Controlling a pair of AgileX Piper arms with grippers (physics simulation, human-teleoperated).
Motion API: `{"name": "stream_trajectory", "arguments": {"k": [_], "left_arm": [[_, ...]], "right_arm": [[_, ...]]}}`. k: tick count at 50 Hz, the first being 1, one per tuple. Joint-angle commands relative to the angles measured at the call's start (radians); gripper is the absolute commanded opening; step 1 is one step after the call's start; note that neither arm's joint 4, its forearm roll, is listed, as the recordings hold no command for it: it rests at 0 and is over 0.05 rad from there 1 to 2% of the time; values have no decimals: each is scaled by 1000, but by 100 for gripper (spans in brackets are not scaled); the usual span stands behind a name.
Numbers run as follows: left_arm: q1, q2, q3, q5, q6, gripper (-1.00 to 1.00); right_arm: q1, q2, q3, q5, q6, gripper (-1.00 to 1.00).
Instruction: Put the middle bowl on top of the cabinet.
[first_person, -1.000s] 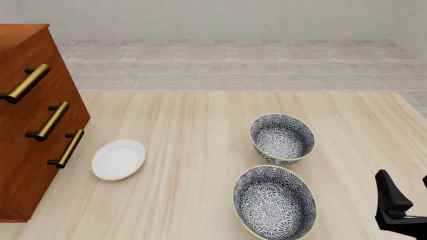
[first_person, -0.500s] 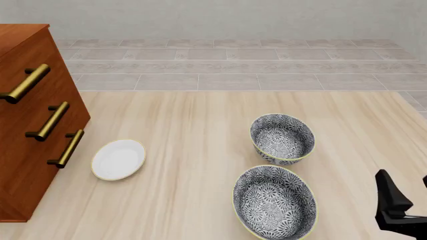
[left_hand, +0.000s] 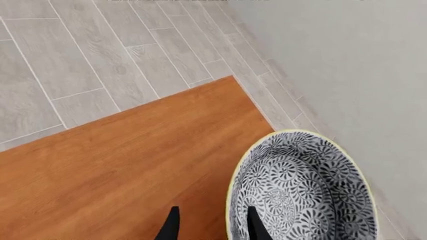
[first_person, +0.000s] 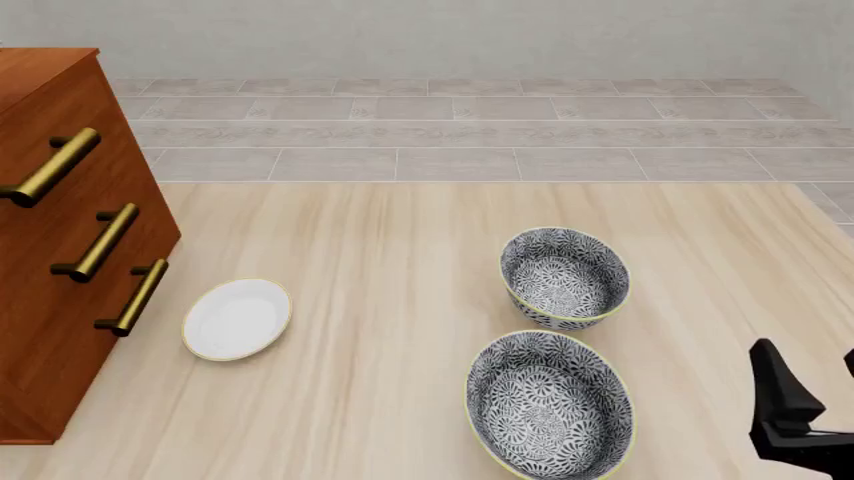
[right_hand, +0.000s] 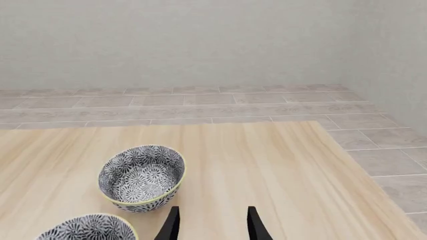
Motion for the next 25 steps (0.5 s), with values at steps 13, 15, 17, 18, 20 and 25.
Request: {"name": "stream_trajectory", "arguments": {"k": [13,15,17,18,20,25], "left_arm": [[-49,-76,21,7,-37,100],[-53,-85,23,8,-41,100],[-59,-96,26,9,-43,100],[-61,-102,28,10,-43,100],[-69,-112,31,12,-42,100],[-86,-143,38,16,-41,100]], "right_arm": [[2,3,0,-4,2,100],[1,12,0,-13,2,100],[1,13,0,-15,2,100],[0,14,0,-16,2,100],[1,6,0,-9,2,100],[0,-9,0,2,1,100]]}}
